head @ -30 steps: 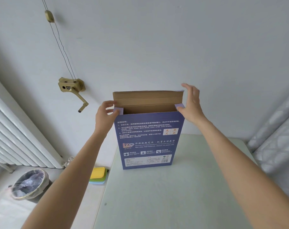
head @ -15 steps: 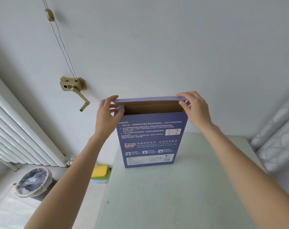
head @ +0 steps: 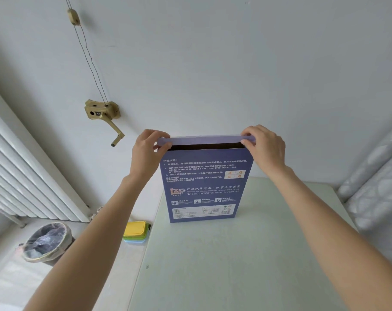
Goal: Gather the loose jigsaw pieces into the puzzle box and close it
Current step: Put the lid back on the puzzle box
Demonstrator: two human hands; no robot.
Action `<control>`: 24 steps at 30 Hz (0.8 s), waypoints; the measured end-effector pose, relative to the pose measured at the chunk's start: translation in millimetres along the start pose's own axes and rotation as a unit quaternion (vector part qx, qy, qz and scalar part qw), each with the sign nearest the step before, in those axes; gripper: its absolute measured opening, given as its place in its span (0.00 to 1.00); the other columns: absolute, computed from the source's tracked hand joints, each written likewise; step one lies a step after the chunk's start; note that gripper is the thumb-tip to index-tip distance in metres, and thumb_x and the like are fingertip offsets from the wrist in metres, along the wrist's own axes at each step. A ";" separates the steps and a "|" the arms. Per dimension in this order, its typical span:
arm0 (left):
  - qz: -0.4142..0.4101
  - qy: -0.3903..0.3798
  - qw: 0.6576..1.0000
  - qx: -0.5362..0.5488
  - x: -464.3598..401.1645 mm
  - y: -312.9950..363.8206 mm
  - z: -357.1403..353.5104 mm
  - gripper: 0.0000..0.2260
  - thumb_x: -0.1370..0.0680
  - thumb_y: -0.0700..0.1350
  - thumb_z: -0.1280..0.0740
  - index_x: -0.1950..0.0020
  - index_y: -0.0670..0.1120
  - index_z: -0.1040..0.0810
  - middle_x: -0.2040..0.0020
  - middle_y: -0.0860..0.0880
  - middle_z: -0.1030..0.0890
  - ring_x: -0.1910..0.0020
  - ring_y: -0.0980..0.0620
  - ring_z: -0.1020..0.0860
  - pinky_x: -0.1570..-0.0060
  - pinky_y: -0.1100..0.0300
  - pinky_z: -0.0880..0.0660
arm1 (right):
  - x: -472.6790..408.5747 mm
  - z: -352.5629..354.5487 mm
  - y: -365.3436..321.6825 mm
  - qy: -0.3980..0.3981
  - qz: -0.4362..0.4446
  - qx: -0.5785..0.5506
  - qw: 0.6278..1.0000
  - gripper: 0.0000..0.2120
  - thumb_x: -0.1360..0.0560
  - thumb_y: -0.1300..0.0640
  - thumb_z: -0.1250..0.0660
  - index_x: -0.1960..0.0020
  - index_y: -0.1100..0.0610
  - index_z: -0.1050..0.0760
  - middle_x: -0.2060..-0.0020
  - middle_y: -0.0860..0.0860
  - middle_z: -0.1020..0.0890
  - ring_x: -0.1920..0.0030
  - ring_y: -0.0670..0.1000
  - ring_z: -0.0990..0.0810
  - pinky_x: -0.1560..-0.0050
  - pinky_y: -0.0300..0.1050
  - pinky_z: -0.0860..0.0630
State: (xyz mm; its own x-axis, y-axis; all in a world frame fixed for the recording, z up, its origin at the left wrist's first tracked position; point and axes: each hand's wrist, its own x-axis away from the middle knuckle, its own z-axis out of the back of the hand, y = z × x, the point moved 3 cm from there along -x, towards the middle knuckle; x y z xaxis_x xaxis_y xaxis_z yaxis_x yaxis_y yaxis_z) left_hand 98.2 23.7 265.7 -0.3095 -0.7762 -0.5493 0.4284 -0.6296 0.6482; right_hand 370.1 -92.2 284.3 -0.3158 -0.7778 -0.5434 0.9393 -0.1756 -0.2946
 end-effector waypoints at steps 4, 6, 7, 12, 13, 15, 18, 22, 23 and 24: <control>-0.008 -0.006 0.997 -0.070 -1.2 -4.5 -4.5 0.05 0.27 0.43 0.29 0.51 0.47 0.20 0.47 0.47 0.26 0.48 0.44 0.26 0.53 0.48 0.22 | 1.8 -2.8 5.8 -0.013 -0.016 0.010 1.000 0.05 0.26 0.54 0.32 0.51 0.50 0.20 0.51 0.48 0.21 0.53 0.53 0.24 0.61 0.41 0.34; -0.019 -0.007 0.996 -0.088 -2.7 -5.2 -5.8 0.05 0.27 0.44 0.30 0.51 0.48 0.20 0.45 0.46 0.26 0.48 0.44 0.26 0.54 0.47 0.22 | 3.2 -6.9 11.6 -0.026 -0.037 -0.036 0.998 0.06 0.26 0.54 0.32 0.49 0.50 0.20 0.49 0.50 0.24 0.50 0.53 0.27 0.57 0.41 0.34; -0.022 -0.009 0.996 -0.091 -3.4 -6.0 -6.2 0.05 0.27 0.44 0.30 0.51 0.48 0.20 0.45 0.46 0.26 0.49 0.44 0.25 0.54 0.47 0.22 | 3.4 -8.7 13.6 -0.036 -0.052 -0.072 0.995 0.07 0.26 0.55 0.32 0.49 0.51 0.21 0.48 0.51 0.25 0.50 0.52 0.27 0.55 0.41 0.33; -0.021 -0.010 0.995 -0.093 -3.5 -5.8 -4.2 0.05 0.27 0.43 0.31 0.52 0.48 0.20 0.48 0.49 0.23 0.49 0.46 0.25 0.55 0.48 0.22 | -0.8 -7.6 19.4 -0.017 -0.097 -0.178 0.979 0.04 0.28 0.59 0.30 0.54 0.53 0.20 0.53 0.54 0.24 0.60 0.50 0.24 0.52 0.41 0.26; -0.029 -0.007 0.994 -0.104 -1.7 -3.7 -4.5 0.05 0.27 0.43 0.31 0.52 0.46 0.20 0.47 0.48 0.22 0.49 0.45 0.25 0.56 0.49 0.22 | -0.8 -6.8 20.8 -0.013 -0.103 -0.189 0.977 0.04 0.29 0.60 0.30 0.54 0.53 0.20 0.53 0.54 0.23 0.61 0.50 0.24 0.53 0.37 0.27; -0.055 -0.002 0.990 -0.128 3.6 2.1 -5.5 0.05 0.26 0.42 0.32 0.51 0.45 0.20 0.48 0.48 0.21 0.50 0.45 0.24 0.59 0.52 0.23 | -0.6 -6.4 22.9 -0.017 -0.103 -0.194 0.975 0.04 0.30 0.60 0.29 0.55 0.54 0.19 0.54 0.53 0.23 0.63 0.49 0.24 0.58 0.29 0.31; -0.084 0.006 0.982 -0.167 9.5 8.3 -7.4 0.09 0.25 0.41 0.33 0.47 0.49 0.19 0.50 0.49 0.21 0.51 0.46 0.23 0.63 0.58 0.27 | -4.5 -4.0 24.1 -0.045 -0.089 -0.170 0.980 0.03 0.30 0.60 0.28 0.57 0.55 0.19 0.55 0.52 0.24 0.64 0.50 0.24 0.57 0.37 0.32; -0.097 -0.003 0.973 -0.207 3.5 10.0 -7.1 0.11 0.24 0.41 0.33 0.45 0.54 0.18 0.52 0.50 0.20 0.53 0.47 0.23 0.67 0.61 0.32 | -10.4 -0.5 24.0 -0.067 -0.058 -0.141 0.986 0.01 0.30 0.60 0.28 0.57 0.57 0.19 0.56 0.50 0.25 0.64 0.50 0.24 0.57 0.42 0.32; -0.098 -0.005 0.972 -0.212 1.0 10.5 -5.9 0.11 0.24 0.42 0.34 0.45 0.54 0.18 0.52 0.50 0.20 0.53 0.47 0.23 0.68 0.61 0.32 | -11.5 -0.5 23.4 -0.062 -0.052 -0.139 0.987 0.01 0.29 0.61 0.29 0.58 0.57 0.19 0.57 0.49 0.26 0.64 0.50 0.25 0.57 0.41 0.32; -0.100 -0.005 0.971 -0.216 -1.0 10.9 -5.0 0.11 0.24 0.42 0.34 0.45 0.54 0.18 0.52 0.50 0.20 0.53 0.47 0.23 0.68 0.61 0.33 | -11.8 -1.0 22.9 -0.055 -0.047 -0.133 0.989 0.01 0.29 0.61 0.29 0.58 0.57 0.19 0.57 0.50 0.26 0.63 0.50 0.25 0.58 0.40 0.33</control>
State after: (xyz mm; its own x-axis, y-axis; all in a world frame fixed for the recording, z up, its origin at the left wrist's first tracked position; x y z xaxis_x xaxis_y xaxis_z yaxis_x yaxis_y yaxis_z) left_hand 107.4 17.7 270.7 -0.4296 -0.6421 -0.6349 0.6747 -0.6956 0.2470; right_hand 395.2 -86.4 283.2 -0.3705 -0.8288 -0.4192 0.8336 -0.0977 -0.5436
